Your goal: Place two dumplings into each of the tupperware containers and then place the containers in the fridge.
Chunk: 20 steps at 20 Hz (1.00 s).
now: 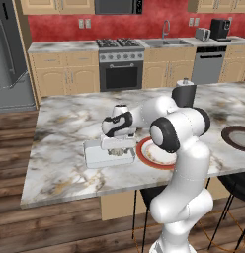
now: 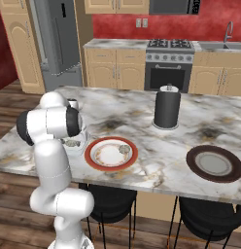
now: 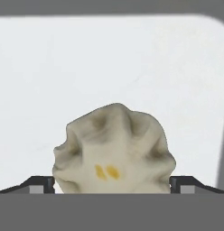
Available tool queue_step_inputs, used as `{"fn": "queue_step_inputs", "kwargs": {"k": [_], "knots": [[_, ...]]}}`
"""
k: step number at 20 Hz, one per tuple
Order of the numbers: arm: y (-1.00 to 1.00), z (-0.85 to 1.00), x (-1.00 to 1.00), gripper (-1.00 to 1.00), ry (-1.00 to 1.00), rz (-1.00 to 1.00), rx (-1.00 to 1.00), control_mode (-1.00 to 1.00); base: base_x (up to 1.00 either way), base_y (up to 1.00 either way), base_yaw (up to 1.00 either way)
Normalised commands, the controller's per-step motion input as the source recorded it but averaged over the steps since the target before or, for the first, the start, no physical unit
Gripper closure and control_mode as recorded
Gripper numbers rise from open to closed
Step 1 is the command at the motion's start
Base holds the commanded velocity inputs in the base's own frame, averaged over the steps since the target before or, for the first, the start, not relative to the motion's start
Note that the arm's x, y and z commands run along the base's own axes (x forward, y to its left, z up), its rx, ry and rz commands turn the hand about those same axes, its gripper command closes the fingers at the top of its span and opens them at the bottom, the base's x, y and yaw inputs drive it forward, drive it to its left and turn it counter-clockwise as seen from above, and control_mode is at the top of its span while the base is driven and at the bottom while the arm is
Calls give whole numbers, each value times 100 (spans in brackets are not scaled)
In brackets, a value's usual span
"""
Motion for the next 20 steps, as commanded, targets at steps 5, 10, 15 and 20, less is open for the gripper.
{"fn": "queue_step_inputs", "kwargs": {"k": [5,10,15,20], "knots": [[0,0,20,-100,-12,0,0,-100,0,0,0],[0,4,37,-100,-12,-1,0,-100,0,0,0],[0,15,47,-100,-8,0,0,-100,0,0,0],[0,29,41,-100,-10,0,0,-100,0,0,0]]}}
